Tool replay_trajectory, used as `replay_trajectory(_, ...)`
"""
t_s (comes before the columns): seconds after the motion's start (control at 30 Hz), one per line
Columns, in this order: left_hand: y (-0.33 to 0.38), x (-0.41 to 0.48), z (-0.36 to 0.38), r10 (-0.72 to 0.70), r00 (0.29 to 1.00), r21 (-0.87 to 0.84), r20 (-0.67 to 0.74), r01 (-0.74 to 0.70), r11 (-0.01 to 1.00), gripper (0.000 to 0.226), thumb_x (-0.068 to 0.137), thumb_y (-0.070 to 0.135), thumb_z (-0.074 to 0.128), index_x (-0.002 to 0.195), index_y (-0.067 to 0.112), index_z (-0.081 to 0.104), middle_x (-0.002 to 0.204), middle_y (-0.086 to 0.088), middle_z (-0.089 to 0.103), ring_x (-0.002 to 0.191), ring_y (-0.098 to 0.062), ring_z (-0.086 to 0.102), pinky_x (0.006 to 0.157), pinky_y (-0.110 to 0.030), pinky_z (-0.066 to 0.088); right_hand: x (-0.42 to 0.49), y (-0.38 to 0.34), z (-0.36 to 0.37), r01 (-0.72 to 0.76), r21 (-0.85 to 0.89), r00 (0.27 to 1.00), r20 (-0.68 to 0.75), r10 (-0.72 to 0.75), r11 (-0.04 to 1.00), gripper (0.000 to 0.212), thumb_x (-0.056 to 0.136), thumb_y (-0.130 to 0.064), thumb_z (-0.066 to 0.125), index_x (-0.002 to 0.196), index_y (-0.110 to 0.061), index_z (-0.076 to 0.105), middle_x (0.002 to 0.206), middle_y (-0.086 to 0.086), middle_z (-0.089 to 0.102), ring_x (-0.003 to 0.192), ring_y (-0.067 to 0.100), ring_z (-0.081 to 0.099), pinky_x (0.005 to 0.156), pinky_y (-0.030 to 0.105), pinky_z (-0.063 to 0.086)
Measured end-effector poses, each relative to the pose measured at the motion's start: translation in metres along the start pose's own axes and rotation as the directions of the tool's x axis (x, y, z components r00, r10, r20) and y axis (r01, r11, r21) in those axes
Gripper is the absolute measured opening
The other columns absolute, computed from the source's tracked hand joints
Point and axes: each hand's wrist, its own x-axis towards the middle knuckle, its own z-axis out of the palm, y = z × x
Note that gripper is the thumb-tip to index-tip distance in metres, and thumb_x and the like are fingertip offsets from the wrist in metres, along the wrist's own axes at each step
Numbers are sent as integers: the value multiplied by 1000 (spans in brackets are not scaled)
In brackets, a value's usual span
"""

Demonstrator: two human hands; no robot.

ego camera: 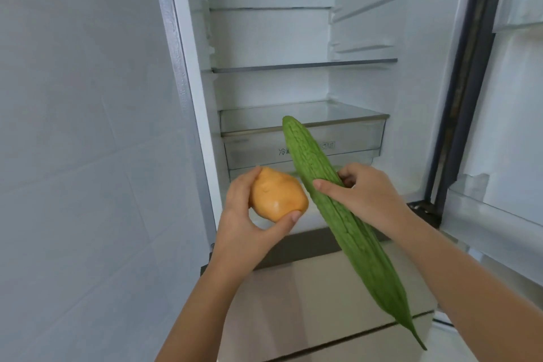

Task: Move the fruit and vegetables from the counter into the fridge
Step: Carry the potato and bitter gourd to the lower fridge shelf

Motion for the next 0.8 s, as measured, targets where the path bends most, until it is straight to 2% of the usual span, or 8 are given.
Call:
replay_trajectory(0.17,-17,51,22,50,992,40,-114,-45,998,79,57,58,68,126,36,36,126,19,40,109,6,43,85,-5,38,74,5,1,93,54,996,3,-94,994,47,70,-57,65,87,-13,63,80,5,67,73,17,63,70,36,50)
replay_trajectory(0.33,-28,102,37,124,970,115,-210,-101,988,79,61,55,67,129,31,35,128,13,39,115,4,40,89,-10,39,137,2,7,167,57,986,-11,-167,984,44,66,-59,65,77,-16,62,70,-1,65,65,13,61,64,32,49)
replay_trajectory(0.4,-35,116,39,125,964,143,-234,-93,985,78,60,56,67,128,32,36,127,17,39,114,7,40,90,-10,40,157,3,10,183,55,983,-11,-183,982,45,65,-59,66,74,-15,61,67,0,64,62,13,60,58,30,47)
replay_trajectory(0.47,-42,128,39,113,960,155,-254,-75,985,80,59,57,67,129,29,39,126,15,42,114,8,41,90,-12,40,172,5,11,200,69,980,-6,-201,977,45,65,-56,69,75,-12,60,67,3,64,61,15,60,54,28,42)
replay_trajectory(0.6,-51,148,36,100,964,166,-246,-60,984,81,57,58,67,128,31,39,127,16,42,114,9,41,89,-6,36,189,1,12,252,-2,967,30,-252,968,42,66,-54,70,82,-17,59,68,-2,58,61,12,56,48,25,34)
replay_trajectory(0.7,-57,162,34,107,970,184,-220,-66,981,81,57,59,67,128,32,38,127,18,41,115,8,41,91,-6,36,207,-3,9,271,-57,962,55,-268,961,43,67,-56,68,87,-19,60,73,-5,58,69,12,57,51,24,35)
replay_trajectory(0.8,-61,177,34,109,970,175,-217,-71,982,80,57,58,67,127,31,40,125,20,41,111,10,42,84,-2,36,224,-6,6,292,-109,956,72,-285,950,40,69,-54,68,86,-19,59,71,-7,57,69,14,57,52,24,36)
